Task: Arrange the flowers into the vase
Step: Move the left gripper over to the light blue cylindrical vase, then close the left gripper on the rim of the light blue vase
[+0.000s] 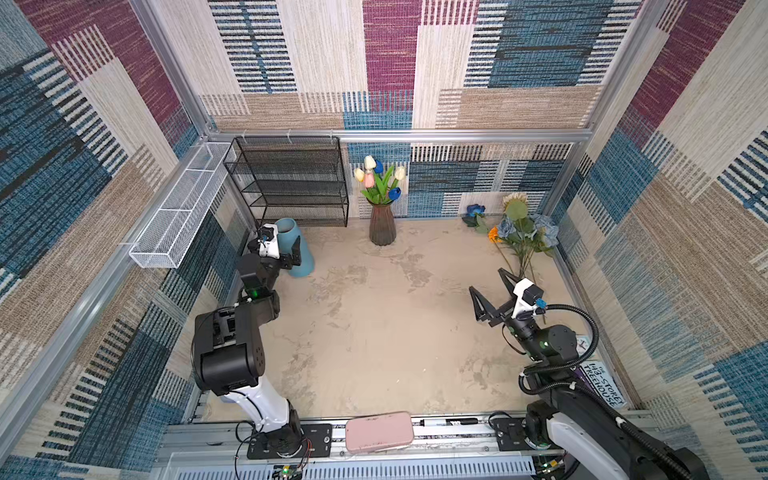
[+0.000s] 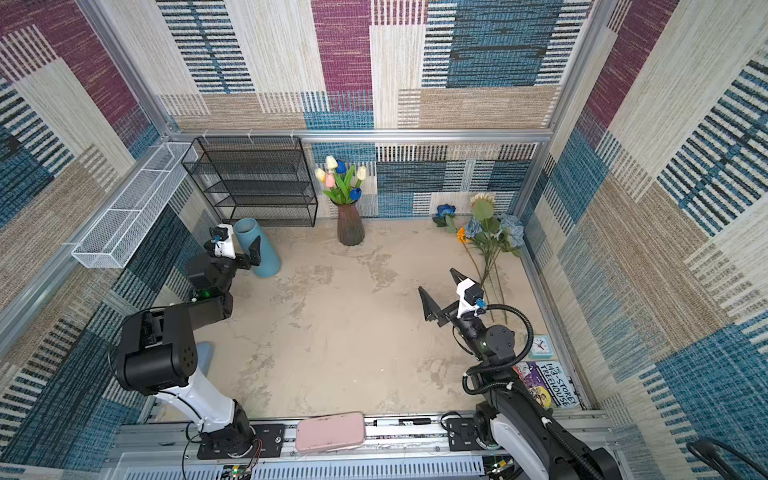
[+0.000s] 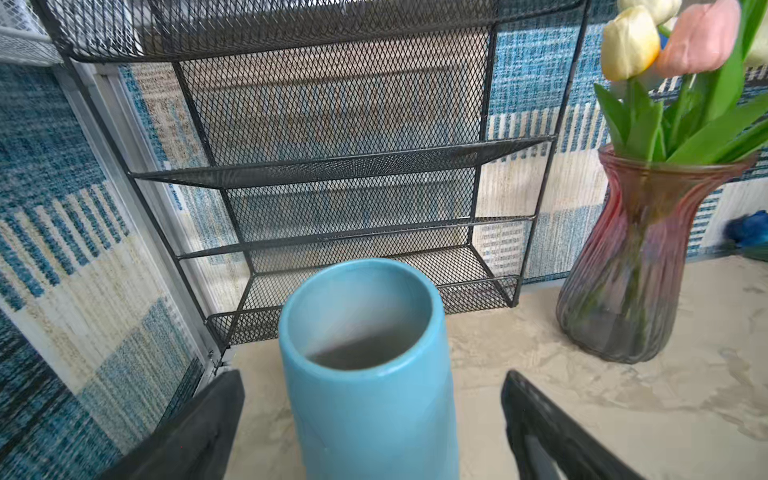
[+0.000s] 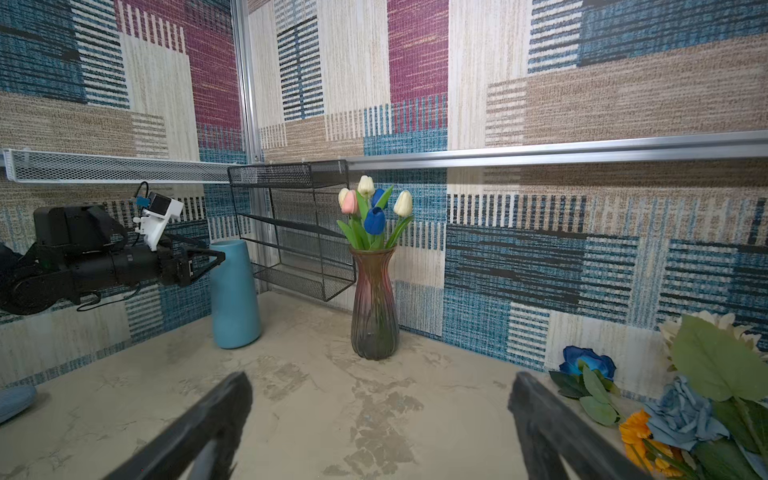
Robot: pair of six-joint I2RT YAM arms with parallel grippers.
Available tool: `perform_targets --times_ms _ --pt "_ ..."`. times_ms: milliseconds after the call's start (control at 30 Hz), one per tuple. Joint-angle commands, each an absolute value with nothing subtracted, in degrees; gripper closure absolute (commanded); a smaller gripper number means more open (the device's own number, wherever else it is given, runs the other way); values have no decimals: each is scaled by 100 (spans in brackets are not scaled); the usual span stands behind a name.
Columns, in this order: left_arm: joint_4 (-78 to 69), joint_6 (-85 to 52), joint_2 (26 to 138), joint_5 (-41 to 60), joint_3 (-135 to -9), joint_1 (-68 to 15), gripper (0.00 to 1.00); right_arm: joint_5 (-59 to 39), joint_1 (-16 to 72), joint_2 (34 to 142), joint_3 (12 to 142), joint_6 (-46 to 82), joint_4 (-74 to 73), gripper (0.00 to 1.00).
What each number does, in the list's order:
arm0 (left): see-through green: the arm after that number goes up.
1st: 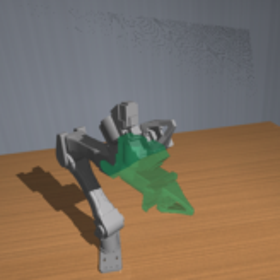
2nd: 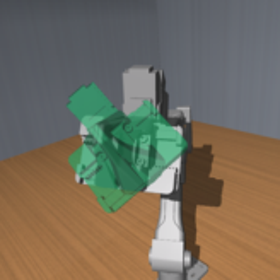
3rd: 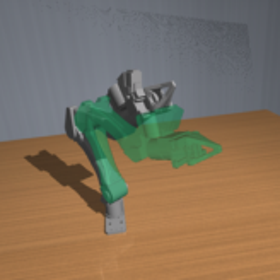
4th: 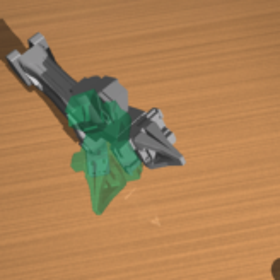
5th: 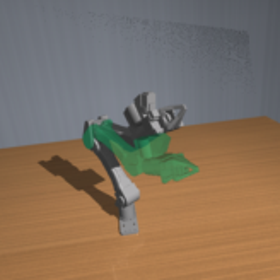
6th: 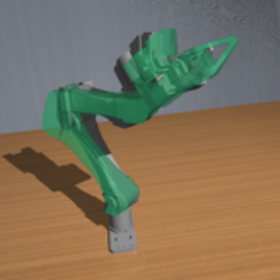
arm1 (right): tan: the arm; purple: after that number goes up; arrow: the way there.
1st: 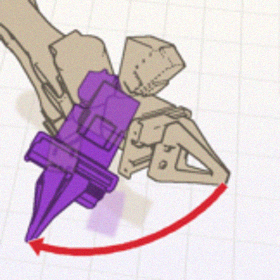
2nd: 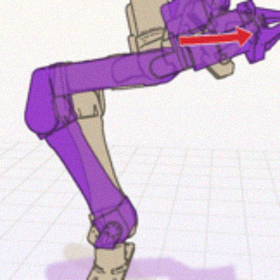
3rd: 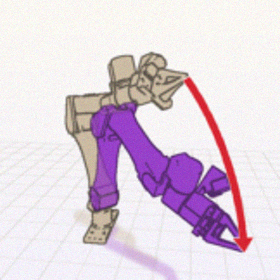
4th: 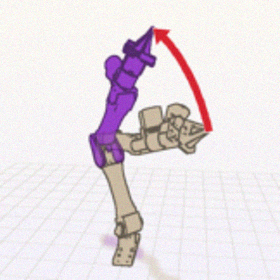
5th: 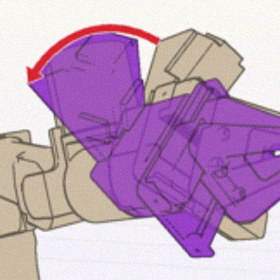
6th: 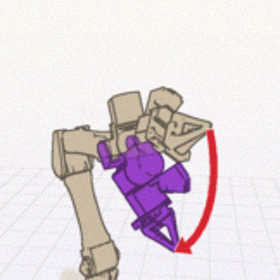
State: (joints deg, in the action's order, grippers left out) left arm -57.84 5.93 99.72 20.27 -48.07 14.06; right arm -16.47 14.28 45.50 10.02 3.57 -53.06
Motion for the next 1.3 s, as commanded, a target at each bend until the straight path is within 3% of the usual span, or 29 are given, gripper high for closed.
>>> perform_targets --times_ms 0,367,767,933,1133,1267 --pt "-5886 567 10210 2139 -5047 1398 1 -1722 1441 4583 1080 366 -5493 0" --pt "-5872 633 11012 2104 -5761 1254 1 -1677 1448 4555 1090 360 -5458 0" --pt "-6063 559 11320 2076 -5968 1204 23 -1626 1441 4551 1090 343 -5432 0" --pt "-6074 527 11325 2170 -5985 1210 39 -1516 1442 4553 1141 343 -5401 0" --pt "-6134 457 11197 2302 -5862 1168 70 -1158 1448 4684 1257 449 -5378 0" --pt "-6048 543 10910 2318 -5651 992 76 -987 1442 4930 1404 630 -5295 0"
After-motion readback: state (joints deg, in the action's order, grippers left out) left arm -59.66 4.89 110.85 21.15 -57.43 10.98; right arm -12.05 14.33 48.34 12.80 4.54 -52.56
